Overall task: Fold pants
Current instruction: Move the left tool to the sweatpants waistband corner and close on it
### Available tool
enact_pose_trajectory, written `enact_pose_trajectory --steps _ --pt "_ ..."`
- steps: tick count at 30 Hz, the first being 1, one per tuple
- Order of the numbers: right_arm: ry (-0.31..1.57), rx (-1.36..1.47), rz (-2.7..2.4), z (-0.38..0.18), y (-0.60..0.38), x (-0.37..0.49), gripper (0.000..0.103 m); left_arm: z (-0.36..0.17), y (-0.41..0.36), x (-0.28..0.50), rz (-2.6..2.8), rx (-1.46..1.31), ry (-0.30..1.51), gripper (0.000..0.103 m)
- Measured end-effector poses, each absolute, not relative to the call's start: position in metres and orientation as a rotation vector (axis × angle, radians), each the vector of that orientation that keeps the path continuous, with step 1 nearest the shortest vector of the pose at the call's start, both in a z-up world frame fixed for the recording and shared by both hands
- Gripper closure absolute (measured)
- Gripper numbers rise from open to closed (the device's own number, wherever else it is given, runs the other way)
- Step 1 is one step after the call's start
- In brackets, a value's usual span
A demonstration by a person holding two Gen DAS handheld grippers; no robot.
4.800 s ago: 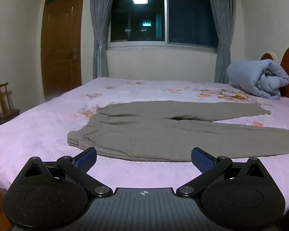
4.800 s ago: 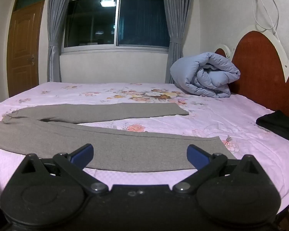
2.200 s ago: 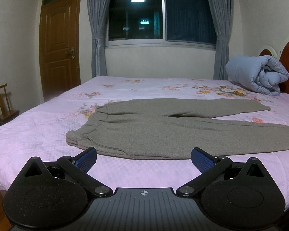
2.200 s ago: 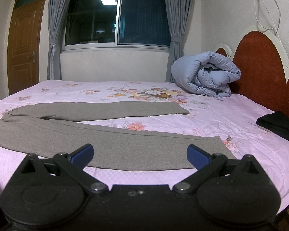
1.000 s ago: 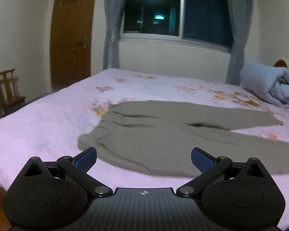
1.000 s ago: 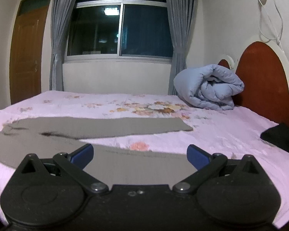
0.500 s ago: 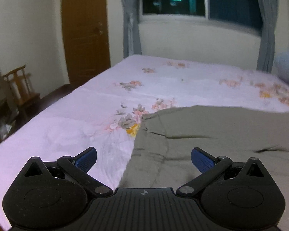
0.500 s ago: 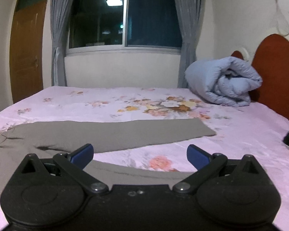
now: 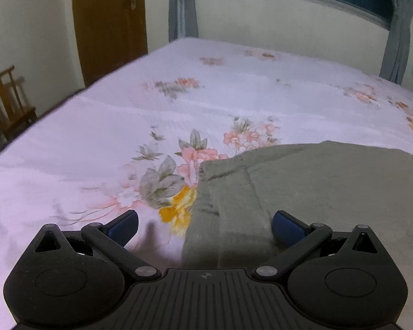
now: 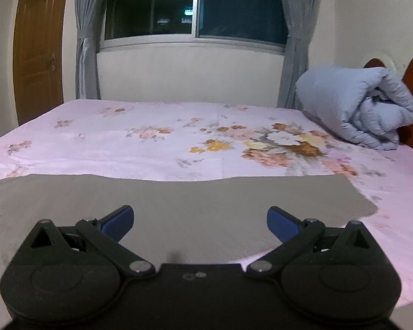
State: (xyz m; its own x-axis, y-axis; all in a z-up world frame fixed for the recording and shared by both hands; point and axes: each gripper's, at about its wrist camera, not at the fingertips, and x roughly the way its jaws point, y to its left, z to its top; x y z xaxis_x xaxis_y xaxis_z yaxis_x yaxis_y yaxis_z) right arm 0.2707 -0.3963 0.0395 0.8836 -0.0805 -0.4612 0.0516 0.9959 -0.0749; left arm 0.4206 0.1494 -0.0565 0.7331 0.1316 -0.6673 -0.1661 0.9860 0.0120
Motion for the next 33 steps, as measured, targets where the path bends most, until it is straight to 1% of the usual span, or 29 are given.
enact_pose_trajectory --steps 6,13,17,18,19,20,22,23,26,27,31,33 --pt "0.497 -0.087 -0.034 0.023 -0.382 0.296 0.006 -0.080 0.179 0.469 0.128 -0.245 0.782 0.000" --pt "0.514 -0.088 -0.054 0.013 -0.388 0.311 0.006 -0.093 0.174 0.500 0.076 -0.217 0.819 0.000" --pt "0.518 -0.076 -0.068 0.012 -0.391 0.311 0.006 -0.093 0.175 0.504 0.005 -0.221 0.819 0.000" --pt "0.517 -0.074 -0.070 0.013 -0.392 0.310 0.006 -0.090 0.174 0.502 -0.020 -0.229 0.808 0.002" --pt "0.514 -0.070 -0.072 0.014 -0.393 0.309 0.006 -0.087 0.173 0.500 -0.047 -0.238 0.798 0.013" --pt "0.510 -0.066 -0.070 0.015 -0.394 0.308 0.006 -0.084 0.171 0.498 -0.063 -0.241 0.802 0.020" --pt "0.505 -0.067 -0.070 0.015 -0.394 0.308 0.006 -0.082 0.165 0.495 -0.069 -0.220 0.808 0.021" --pt "0.507 -0.068 -0.072 0.015 -0.394 0.309 0.006 -0.083 0.164 0.495 -0.065 -0.203 0.810 0.028" --pt "0.514 -0.057 -0.071 0.014 -0.394 0.309 0.006 -0.086 0.172 0.493 -0.052 -0.237 0.803 0.037" --pt "0.514 -0.056 -0.068 0.014 -0.393 0.308 0.006 -0.085 0.174 0.493 -0.046 -0.245 0.796 0.038" --pt "0.510 -0.071 -0.064 0.013 -0.394 0.307 0.006 -0.085 0.175 0.498 -0.051 -0.236 0.798 0.039" --pt "0.520 -0.061 -0.071 0.012 -0.396 0.308 0.006 -0.084 0.171 0.501 -0.048 -0.220 0.807 0.046"
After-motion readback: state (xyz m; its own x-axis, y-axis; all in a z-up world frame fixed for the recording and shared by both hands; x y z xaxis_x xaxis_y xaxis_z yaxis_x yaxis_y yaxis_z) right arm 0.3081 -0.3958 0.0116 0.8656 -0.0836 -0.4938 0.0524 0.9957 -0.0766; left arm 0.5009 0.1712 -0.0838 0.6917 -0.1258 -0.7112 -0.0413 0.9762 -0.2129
